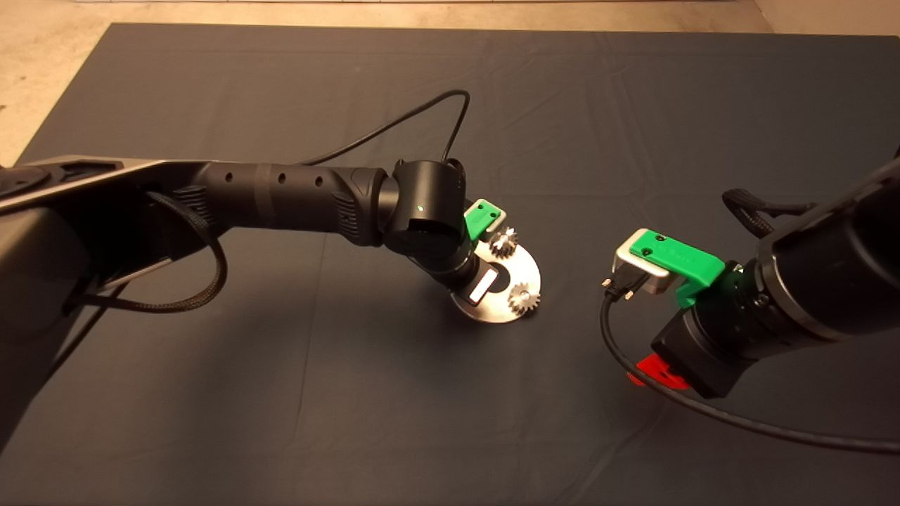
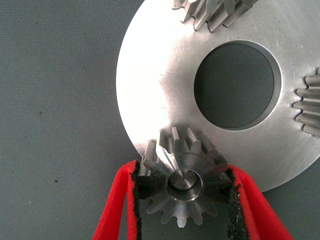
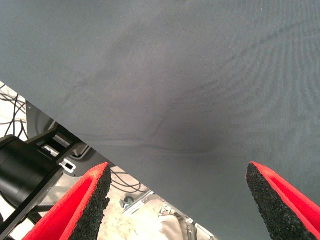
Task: Install three planetary gears onto the carrier pins
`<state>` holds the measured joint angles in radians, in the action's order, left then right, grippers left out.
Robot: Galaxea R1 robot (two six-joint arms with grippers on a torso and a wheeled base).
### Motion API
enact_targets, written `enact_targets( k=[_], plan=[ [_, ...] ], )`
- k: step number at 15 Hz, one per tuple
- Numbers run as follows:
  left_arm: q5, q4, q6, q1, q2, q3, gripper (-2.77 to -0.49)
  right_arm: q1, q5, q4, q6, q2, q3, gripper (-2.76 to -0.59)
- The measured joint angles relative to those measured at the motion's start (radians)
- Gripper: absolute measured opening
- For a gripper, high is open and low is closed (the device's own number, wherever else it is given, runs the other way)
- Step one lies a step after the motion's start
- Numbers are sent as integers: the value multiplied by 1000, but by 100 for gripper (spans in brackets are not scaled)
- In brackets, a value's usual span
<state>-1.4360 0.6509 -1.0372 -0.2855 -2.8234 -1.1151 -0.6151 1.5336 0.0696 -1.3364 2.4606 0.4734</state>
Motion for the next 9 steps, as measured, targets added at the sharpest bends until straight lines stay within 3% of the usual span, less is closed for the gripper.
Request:
enact_targets(
  k=[9],
  plan=[
    [6, 0, 1, 0, 3, 0, -242, 0, 0, 0, 0, 0, 0, -136]
  ],
)
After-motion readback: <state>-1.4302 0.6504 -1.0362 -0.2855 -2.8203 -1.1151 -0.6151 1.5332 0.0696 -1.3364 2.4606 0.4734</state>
